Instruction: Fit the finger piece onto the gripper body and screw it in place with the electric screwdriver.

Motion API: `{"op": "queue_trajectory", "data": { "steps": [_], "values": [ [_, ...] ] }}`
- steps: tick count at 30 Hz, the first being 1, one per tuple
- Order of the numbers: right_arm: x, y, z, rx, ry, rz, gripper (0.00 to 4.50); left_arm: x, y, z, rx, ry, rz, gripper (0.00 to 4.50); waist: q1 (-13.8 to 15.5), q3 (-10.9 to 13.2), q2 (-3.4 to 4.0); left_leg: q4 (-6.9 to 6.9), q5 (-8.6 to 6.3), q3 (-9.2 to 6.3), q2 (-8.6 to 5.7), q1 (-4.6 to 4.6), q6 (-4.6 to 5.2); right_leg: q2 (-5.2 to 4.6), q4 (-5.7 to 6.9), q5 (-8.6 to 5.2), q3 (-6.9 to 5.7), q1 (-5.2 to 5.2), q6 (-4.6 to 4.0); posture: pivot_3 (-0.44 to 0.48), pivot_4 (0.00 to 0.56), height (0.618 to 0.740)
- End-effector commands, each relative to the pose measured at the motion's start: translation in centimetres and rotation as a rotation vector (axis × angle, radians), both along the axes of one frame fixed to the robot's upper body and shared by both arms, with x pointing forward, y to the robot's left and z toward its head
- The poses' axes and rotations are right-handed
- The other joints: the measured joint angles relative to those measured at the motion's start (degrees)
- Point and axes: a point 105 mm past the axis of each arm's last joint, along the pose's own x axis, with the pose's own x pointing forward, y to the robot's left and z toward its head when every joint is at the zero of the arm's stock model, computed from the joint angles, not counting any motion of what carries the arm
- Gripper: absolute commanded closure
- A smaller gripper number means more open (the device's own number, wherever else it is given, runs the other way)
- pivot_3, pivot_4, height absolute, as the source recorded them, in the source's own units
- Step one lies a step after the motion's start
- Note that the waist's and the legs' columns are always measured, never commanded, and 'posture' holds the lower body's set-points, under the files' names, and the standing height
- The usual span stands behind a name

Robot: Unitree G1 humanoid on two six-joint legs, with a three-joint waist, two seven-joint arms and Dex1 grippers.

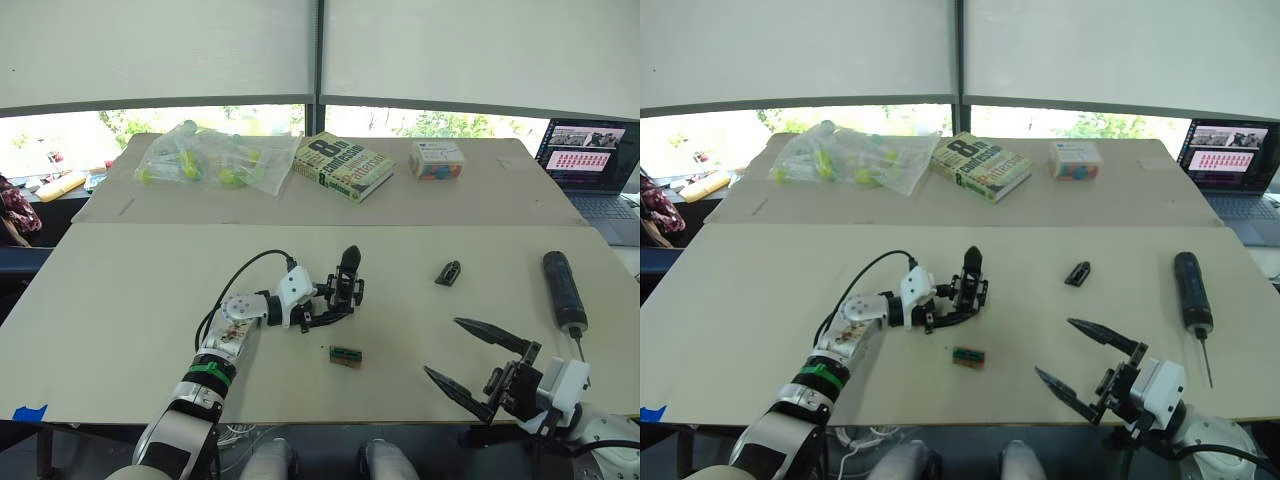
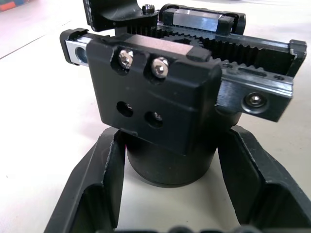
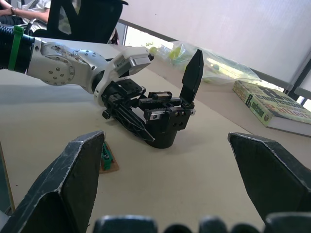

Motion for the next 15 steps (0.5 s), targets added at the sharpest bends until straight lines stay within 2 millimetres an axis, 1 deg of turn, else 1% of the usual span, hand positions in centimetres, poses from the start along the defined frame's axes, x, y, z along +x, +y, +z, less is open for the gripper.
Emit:
{"op": "queue_trajectory", "data": {
  "steps": [1,2,6,9,11,14,15],
  "values": [
    [-0.2,-0.3,0.6,0.014,-0.004,-0.006,0.0,-0.5,0.8,-1.5,0.037,0.053,0.013,0.37,0.0,0.0,0.02,0.0,0.0,0.0,0.0,0.01,0.0,0.0,0.0,0.0,0.01,0.0,0.0,0.0,0.15,0.74],
    [-0.1,-0.4,0.7,0.02,0.005,-0.016,0.0,-0.5,1.2,-1.5,0.036,0.054,0.02,0.06,-0.1,0.0,0.02,0.0,0.0,0.0,0.0,0.02,0.0,0.0,0.01,0.0,0.01,0.01,0.0,0.0,0.15,0.74],
    [0.7,-2.0,0.7,0.064,0.103,-0.166,0.0,-1.0,3.4,-1.2,0.038,0.066,0.045,0.06,-0.5,0.0,0.08,-0.06,-0.01,0.0,0.06,0.06,-0.01,0.0,0.05,0.0,0.04,-0.03,-0.03,0.0,0.15,0.74],
    [0.2,-2.5,0.3,0.054,0.18,-0.188,0.0,-1.6,6.0,-0.5,0.016,0.073,0.073,0.06,-0.9,-0.1,0.18,-0.1,-0.04,0.01,0.13,0.12,-0.07,-0.01,0.1,-0.01,0.08,-0.06,-0.11,0.0,0.15,0.74],
    [-0.2,-2.8,0.1,0.059,0.213,-0.205,0.0,-2.3,7.7,0.6,-0.034,0.069,0.072,0.06,-1.1,-0.1,0.2,-0.14,-0.05,0.0,0.2,0.16,-0.08,0.01,0.12,-0.05,0.07,-0.07,-0.18,0.0,0.15,0.74],
    [-0.3,-3.7,-0.8,0.026,0.278,-0.303,0.0,-3.5,9.3,3.2,-0.109,0.037,0.04,0.06,-1.1,-0.1,0.21,-0.15,-0.06,-0.01,0.32,0.12,-0.1,-0.01,0.12,-0.08,0.05,-0.11,-0.23,0.0,0.15,0.74],
    [-0.3,-3.6,-0.9,0.02,0.286,-0.317,0.0,-3.8,9.7,4.0,-0.127,0.021,0.038,0.06,-0.9,-0.1,0.2,-0.14,-0.06,-0.01,0.33,0.08,-0.1,-0.04,0.11,-0.08,0.04,-0.15,-0.23,0.0,0.15,0.74]
  ]
}}
